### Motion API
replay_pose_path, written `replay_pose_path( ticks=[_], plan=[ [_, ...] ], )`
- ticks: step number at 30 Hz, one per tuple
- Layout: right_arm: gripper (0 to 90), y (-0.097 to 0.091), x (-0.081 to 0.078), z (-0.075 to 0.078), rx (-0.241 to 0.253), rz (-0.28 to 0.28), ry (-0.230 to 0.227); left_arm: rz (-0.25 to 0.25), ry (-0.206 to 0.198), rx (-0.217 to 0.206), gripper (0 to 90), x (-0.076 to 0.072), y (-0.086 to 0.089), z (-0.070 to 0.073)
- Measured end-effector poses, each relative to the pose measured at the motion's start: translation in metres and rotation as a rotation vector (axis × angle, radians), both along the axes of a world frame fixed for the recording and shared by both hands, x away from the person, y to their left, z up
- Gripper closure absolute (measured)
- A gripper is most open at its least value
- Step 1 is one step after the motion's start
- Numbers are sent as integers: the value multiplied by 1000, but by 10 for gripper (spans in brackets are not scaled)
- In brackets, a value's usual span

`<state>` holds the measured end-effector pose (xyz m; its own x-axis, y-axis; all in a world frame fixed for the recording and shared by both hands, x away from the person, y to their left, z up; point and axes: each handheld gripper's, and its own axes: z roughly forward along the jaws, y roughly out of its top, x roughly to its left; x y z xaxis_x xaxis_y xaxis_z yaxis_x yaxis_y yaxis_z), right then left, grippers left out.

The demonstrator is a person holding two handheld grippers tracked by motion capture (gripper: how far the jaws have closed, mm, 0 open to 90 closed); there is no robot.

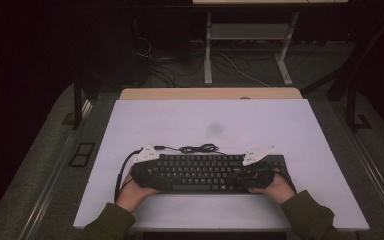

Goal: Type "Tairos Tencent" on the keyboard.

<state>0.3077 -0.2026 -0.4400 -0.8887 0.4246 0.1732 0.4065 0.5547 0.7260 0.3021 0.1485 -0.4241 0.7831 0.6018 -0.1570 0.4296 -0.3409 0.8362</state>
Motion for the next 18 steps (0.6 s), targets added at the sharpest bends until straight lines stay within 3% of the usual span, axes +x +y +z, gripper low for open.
replay_pose_path(
  ticks=[18],
  plan=[
    [893,0,0,0,-1,-2,0,-22,-2,-16,18,23,-22,7]
  ],
)
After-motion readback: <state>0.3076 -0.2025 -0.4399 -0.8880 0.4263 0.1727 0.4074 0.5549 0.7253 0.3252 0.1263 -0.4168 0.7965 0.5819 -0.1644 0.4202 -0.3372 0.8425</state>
